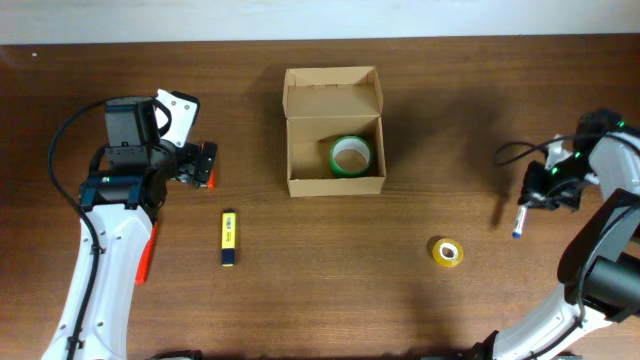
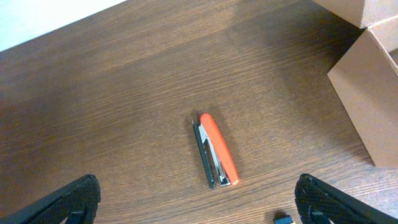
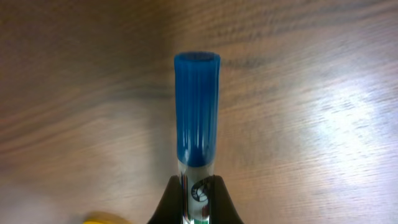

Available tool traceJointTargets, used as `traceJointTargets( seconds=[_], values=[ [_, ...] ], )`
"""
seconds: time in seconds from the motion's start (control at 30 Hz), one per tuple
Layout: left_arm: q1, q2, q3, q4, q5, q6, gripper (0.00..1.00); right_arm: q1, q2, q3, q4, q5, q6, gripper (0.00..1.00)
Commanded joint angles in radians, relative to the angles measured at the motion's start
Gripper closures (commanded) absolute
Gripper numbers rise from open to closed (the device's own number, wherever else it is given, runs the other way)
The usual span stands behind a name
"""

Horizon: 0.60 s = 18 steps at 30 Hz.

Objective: Pack container
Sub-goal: 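Carry the blue marker into the box and release it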

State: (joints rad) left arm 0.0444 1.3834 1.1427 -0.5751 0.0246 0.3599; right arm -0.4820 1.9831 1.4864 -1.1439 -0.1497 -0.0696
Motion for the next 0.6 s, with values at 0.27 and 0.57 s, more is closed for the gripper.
traceJointTargets(
  seconds=[0.27, 0.57],
  values=[
    [0.004, 0.009, 0.016, 0.004, -0.007, 0.013, 0.01, 0.26, -0.056, 0.645, -0.321, -0.038, 0.027, 0.96],
    [0.004, 0.009, 0.016, 0.027, -0.006, 0.013, 0.0, 0.687, -0.026, 0.88, -0.278, 0.028, -0.14, 0.96]
  ],
)
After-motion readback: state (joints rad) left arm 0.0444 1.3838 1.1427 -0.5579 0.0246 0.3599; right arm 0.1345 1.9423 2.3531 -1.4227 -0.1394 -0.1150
